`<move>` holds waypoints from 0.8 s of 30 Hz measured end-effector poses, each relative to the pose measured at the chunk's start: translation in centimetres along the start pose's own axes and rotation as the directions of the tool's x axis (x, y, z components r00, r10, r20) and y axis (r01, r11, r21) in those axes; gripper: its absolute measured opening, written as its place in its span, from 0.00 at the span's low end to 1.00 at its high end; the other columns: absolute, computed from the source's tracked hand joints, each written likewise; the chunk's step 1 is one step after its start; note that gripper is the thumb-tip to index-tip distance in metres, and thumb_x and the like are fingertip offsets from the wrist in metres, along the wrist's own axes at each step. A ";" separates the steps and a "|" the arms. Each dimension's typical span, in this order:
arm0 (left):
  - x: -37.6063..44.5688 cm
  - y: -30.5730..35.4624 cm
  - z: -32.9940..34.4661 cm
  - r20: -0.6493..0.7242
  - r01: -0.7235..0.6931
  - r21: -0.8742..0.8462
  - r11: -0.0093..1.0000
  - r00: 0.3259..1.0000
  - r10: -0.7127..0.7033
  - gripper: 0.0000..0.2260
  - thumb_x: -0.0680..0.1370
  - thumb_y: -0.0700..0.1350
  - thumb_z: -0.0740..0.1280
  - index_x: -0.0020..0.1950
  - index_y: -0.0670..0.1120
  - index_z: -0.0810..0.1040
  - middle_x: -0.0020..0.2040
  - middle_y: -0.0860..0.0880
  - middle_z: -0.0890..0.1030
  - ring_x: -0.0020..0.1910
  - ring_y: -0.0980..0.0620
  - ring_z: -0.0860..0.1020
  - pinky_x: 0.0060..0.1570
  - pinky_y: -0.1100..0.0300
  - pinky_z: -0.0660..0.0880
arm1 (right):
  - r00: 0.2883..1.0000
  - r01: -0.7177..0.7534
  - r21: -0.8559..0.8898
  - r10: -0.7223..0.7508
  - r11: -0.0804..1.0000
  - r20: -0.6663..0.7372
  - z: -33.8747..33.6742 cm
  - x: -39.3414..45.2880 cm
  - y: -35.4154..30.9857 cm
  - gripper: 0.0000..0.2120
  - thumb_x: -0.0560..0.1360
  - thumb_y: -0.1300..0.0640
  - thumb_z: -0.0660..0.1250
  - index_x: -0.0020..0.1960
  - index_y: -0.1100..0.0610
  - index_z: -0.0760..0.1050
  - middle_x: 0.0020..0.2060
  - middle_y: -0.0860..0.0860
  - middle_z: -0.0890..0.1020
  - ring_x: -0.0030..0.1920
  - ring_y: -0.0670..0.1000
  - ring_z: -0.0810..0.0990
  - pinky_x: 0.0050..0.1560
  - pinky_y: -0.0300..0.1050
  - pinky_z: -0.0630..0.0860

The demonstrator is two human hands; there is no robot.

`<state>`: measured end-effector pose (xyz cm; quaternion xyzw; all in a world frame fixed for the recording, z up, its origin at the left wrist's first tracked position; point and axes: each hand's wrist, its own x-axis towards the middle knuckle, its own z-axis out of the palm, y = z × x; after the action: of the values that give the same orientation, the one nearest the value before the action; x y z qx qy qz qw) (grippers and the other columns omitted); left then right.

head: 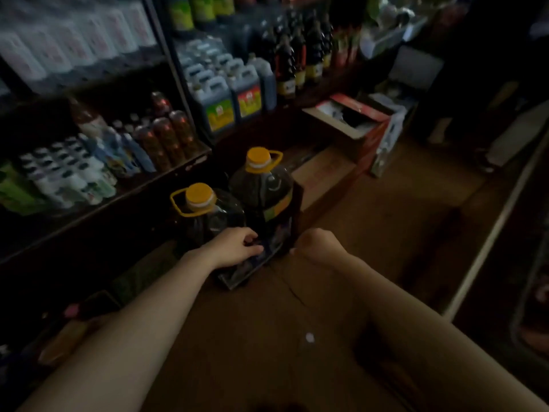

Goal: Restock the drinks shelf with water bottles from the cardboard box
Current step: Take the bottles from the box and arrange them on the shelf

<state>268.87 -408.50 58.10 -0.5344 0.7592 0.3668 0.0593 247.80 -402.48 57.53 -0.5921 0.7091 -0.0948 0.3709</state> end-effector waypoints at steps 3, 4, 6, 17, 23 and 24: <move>2.7 -0.6 4.5 0.057 0.009 0.005 1.000 0.998 -0.009 0.24 0.76 0.56 0.67 0.69 0.50 0.70 0.67 0.50 0.73 0.65 0.52 0.72 0.62 0.55 0.73 | 0.996 -0.093 0.060 0.092 0.994 0.019 2.8 0.2 4.3 0.13 0.77 0.51 0.67 0.55 0.58 0.76 0.49 0.50 0.76 0.52 0.53 0.77 0.48 0.43 0.73; 3.5 -1.0 6.4 0.092 0.023 -0.006 1.000 0.995 -0.022 0.24 0.76 0.56 0.68 0.70 0.50 0.70 0.66 0.51 0.74 0.64 0.52 0.73 0.61 0.55 0.73 | 0.993 -0.119 0.059 0.118 0.991 0.025 4.1 0.7 6.0 0.14 0.77 0.51 0.67 0.56 0.60 0.76 0.52 0.52 0.78 0.54 0.53 0.77 0.48 0.42 0.73; 5.4 -2.4 10.3 0.153 0.049 -0.025 0.998 0.987 -0.044 0.26 0.75 0.55 0.69 0.70 0.50 0.69 0.66 0.51 0.74 0.63 0.52 0.73 0.61 0.57 0.73 | 0.979 -0.202 0.088 0.199 0.975 0.048 7.2 2.1 9.9 0.16 0.76 0.50 0.67 0.57 0.61 0.76 0.55 0.55 0.79 0.54 0.54 0.78 0.51 0.44 0.75; 15.4 -10.4 36.3 0.393 0.052 -0.101 0.994 0.919 -0.008 0.30 0.73 0.38 0.72 0.72 0.43 0.65 0.66 0.47 0.72 0.68 0.48 0.69 0.56 0.68 0.64 | 0.881 -0.472 0.210 0.450 0.856 0.147 27.3 6.9 31.0 0.16 0.75 0.49 0.67 0.59 0.56 0.75 0.54 0.53 0.79 0.52 0.52 0.78 0.48 0.43 0.74; 21.6 -16.1 47.6 0.356 -0.012 -0.008 1.000 0.934 0.014 0.31 0.71 0.44 0.74 0.72 0.43 0.67 0.69 0.43 0.72 0.66 0.44 0.72 0.66 0.53 0.68 | 0.858 -0.514 0.172 0.501 0.841 0.113 36.3 10.2 38.9 0.14 0.80 0.50 0.58 0.59 0.55 0.75 0.57 0.55 0.79 0.54 0.55 0.78 0.60 0.51 0.75; 22.7 -16.9 49.4 0.328 -0.045 0.042 0.998 0.944 0.029 0.29 0.72 0.48 0.73 0.70 0.44 0.68 0.68 0.43 0.73 0.64 0.43 0.73 0.65 0.51 0.69 | 0.853 -0.522 0.167 0.511 0.837 0.109 37.5 10.9 40.1 0.15 0.80 0.50 0.56 0.59 0.55 0.75 0.57 0.55 0.79 0.54 0.55 0.78 0.60 0.52 0.75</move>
<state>258.84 -398.00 3.05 -0.4503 0.7574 0.4327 0.1906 240.63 -389.72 3.56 -0.3434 0.8187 -0.0409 0.4584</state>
